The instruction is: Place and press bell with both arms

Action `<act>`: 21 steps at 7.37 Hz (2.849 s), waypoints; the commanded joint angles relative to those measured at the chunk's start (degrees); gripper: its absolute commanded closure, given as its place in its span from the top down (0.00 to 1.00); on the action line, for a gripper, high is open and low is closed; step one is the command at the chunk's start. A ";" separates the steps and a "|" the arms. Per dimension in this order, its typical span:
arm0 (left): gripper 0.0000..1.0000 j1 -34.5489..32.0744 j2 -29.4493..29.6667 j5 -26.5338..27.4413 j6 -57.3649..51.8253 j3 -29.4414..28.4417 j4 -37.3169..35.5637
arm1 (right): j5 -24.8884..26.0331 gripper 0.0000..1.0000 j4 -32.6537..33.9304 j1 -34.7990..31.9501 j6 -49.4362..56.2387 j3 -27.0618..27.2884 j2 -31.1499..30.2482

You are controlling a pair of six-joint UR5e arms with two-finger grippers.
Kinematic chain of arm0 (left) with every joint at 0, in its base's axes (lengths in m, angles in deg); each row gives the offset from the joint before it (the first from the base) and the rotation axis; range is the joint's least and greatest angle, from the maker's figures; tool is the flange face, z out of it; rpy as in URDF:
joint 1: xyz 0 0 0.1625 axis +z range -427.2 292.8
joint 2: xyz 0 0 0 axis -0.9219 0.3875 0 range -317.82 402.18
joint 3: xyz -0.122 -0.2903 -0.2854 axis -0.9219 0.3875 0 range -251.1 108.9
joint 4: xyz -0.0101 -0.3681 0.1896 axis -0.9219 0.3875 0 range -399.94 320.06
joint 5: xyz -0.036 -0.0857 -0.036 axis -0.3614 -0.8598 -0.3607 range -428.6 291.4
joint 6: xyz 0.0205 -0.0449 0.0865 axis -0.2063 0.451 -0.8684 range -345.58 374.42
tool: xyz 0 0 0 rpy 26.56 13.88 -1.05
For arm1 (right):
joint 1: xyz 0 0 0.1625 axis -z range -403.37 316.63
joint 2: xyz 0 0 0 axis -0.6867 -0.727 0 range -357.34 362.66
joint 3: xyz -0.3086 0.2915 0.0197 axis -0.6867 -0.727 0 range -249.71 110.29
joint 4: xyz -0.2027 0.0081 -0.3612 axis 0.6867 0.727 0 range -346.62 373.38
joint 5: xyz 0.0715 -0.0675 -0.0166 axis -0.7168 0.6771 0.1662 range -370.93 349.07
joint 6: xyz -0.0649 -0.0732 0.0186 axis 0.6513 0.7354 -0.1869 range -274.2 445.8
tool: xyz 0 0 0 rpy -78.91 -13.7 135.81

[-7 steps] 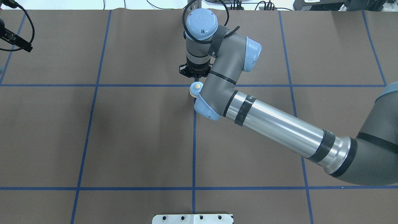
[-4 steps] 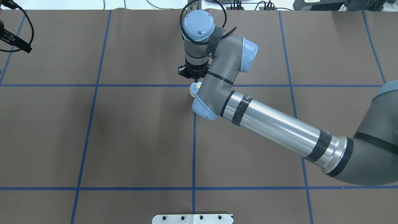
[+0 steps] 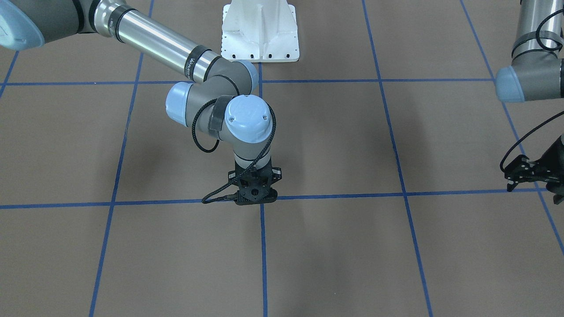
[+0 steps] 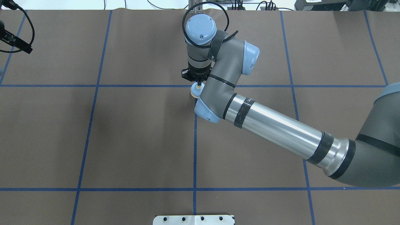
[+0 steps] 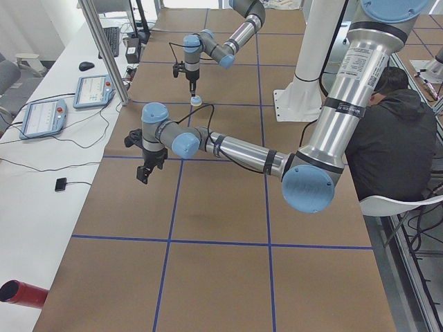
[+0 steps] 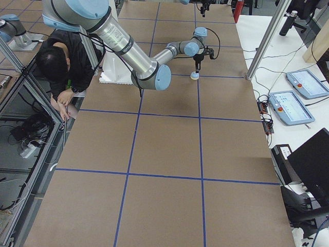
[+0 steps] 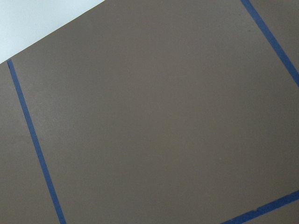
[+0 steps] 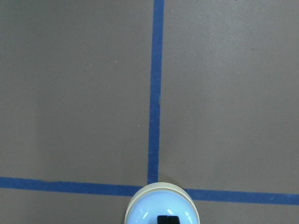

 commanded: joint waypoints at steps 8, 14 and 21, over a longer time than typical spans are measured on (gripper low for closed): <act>1.00 -0.40 0.00 -0.23 -0.09 0.09 0.06 | -0.88 0.99 4.36 -2.06 -2.02 11.21 -2.50; 1.00 -15.57 -6.50 -9.80 -21.73 1.40 -9.37 | -14.65 1.00 8.44 -20.65 22.88 35.93 -32.45; 1.00 -23.26 -17.20 -14.52 -18.77 11.94 -23.32 | -23.64 1.00 8.53 -43.00 57.73 39.48 -61.91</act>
